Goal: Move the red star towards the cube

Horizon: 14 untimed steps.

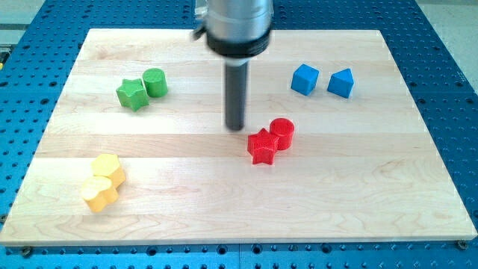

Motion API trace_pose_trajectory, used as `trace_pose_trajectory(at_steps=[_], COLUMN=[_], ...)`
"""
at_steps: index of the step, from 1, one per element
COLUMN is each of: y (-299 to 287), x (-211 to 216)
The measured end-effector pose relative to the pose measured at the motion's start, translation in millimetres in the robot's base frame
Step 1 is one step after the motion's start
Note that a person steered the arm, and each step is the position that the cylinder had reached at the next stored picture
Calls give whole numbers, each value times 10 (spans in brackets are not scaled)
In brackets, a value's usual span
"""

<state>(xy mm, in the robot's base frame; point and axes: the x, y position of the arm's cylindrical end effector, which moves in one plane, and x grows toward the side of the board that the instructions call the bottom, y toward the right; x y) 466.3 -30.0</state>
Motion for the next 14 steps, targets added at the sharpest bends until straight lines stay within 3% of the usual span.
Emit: trace_pose_trajectory(at_steps=[1,2,4,5,6,8,11,12,14], y=[256,837,358,491,600,830,367,374,550], x=[658,551,-216,-379,16,-761,-861,-1171,-1142])
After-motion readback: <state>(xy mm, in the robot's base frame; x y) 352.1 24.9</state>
